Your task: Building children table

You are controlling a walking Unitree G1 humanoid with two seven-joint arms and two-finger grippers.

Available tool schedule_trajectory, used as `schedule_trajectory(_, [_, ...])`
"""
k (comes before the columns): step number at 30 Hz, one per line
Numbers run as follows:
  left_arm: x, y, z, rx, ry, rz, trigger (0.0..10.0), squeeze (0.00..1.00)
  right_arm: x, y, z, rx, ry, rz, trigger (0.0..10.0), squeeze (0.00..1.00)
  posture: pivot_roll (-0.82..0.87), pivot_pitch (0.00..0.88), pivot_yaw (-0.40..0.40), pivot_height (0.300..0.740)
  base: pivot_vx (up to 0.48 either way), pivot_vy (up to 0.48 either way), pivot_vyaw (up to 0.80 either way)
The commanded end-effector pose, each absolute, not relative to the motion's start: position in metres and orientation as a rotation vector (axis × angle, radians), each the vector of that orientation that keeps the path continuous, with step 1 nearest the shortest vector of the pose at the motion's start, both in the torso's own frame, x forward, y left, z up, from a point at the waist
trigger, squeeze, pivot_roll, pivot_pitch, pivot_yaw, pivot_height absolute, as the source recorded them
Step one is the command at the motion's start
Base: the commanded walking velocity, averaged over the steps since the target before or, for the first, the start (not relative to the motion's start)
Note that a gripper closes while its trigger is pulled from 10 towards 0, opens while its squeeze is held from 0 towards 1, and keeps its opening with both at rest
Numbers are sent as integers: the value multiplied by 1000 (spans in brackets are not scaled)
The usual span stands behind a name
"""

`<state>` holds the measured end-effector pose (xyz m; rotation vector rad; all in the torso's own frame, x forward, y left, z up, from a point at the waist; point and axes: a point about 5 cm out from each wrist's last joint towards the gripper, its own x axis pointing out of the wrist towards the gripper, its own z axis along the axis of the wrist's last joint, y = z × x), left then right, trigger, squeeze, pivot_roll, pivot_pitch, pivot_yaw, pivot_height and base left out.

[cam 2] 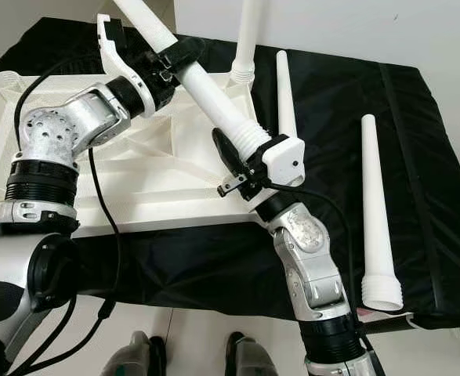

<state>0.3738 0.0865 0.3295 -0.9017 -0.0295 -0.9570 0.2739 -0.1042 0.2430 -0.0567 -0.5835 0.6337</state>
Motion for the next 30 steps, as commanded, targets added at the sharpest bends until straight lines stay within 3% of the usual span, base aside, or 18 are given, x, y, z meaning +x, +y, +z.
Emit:
schedule_trajectory(1, [360,77,345,-902,-122,-1190,0,0,275,-103,236,-73,-539,656,10000,0,13,151,-18,740,0,0,0])
schedule_trajectory(7, [365,83,351,-969,-119,-1149,0,0,276,-105,234,-71,-525,664,10000,0,18,162,-20,740,0,0,0])
schedule_trajectory(8, [368,85,352,-987,-111,-1129,4667,0,276,-105,234,-55,-519,672,10000,1000,19,165,-20,740,0,0,0])
schedule_trajectory(9, [368,85,352,-987,-111,-1129,4667,0,276,-105,234,-55,-519,672,10000,1000,19,165,-20,740,0,0,0])
schedule_trajectory(10, [371,89,354,-1032,-112,-1107,10000,0,276,-106,233,-46,-516,679,10000,1000,20,168,-20,740,0,0,0])
schedule_trajectory(15, [380,102,353,-1123,-95,-1032,10000,0,274,-110,232,0,-517,682,10000,1000,21,173,-19,740,0,0,0])
schedule_trajectory(21, [381,104,352,-1105,-97,-1029,10000,0,272,-112,233,55,-519,681,10000,1000,23,174,-18,740,0,0,0])
schedule_trajectory(22, [381,107,353,-1102,-104,-1022,10000,0,270,-115,233,108,-513,683,10000,0,26,176,-17,740,0,0,0])
schedule_trajectory(30, [388,115,352,-1103,-99,-969,10000,0,262,-119,232,167,-517,695,10000,0,23,179,-5,740,0,0,0])
